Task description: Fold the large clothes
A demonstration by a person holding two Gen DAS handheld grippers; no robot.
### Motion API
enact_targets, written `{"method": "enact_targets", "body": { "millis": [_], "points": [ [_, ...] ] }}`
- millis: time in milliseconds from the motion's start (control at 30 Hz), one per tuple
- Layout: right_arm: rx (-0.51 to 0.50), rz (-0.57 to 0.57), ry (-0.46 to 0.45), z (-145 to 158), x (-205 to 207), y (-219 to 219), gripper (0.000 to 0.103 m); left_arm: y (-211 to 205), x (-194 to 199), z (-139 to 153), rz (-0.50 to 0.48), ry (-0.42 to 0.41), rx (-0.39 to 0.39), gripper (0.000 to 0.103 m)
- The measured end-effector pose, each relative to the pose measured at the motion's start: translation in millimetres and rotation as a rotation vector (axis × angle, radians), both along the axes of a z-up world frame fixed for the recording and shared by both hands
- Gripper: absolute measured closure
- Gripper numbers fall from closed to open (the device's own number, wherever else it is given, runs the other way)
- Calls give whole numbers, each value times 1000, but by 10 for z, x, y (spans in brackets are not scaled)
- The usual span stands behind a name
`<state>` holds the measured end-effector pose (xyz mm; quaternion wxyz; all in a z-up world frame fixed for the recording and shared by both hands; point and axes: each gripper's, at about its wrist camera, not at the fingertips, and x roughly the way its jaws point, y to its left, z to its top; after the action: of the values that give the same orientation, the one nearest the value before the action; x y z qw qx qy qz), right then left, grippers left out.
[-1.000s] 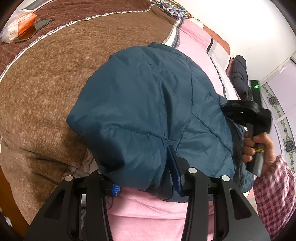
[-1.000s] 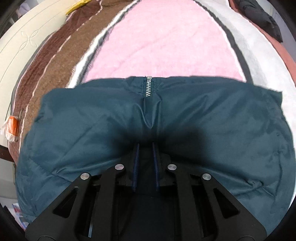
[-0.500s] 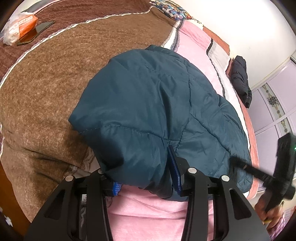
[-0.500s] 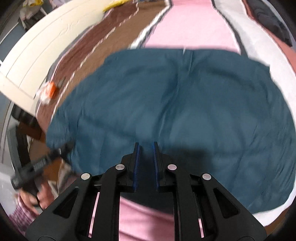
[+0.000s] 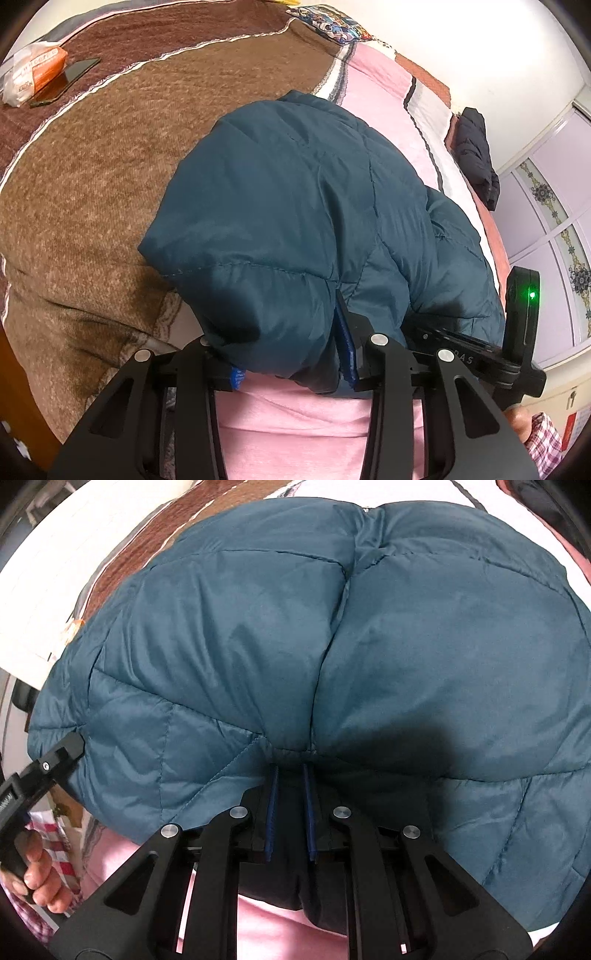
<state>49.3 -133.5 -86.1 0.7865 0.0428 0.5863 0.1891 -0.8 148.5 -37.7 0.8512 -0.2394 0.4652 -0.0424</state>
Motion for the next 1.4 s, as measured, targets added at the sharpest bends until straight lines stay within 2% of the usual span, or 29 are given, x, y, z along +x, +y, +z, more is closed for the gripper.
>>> {"method": "enact_targets", "body": {
  "millis": [133,300,367,533,700,867,1000,1133,1267,1400],
  "points": [
    [46,-19,20,150,-7,-53,91,-36,-11,48,6,-14,30,68],
    [56,-2,-75,576,-287,-225,91,-14,-12,109,8,-31,29,73],
    [71,-13,-67,609,-412,-309,90,-56,-28,155,1,-49,53,75],
    [80,-32,-1,377,-618,-383,90,-149,-87,302,-13,-98,85,77],
    [74,-59,68,29,-538,-350,90,-338,-113,485,-60,-144,139,77],
    [110,-74,101,-58,-452,-405,90,-551,-153,624,-92,-195,207,77],
    [101,-68,83,-2,-490,-432,90,-632,-163,724,-104,-221,233,77],
    [167,-101,-37,398,-543,-714,90,-653,-161,800,-116,-234,239,77],
    [161,-237,-137,697,-511,-1233,88,-735,-182,842,-129,-256,263,78],
    [131,-338,-128,623,-445,-1602,88,-851,-181,928,-148,-280,274,78]
  ]
}}
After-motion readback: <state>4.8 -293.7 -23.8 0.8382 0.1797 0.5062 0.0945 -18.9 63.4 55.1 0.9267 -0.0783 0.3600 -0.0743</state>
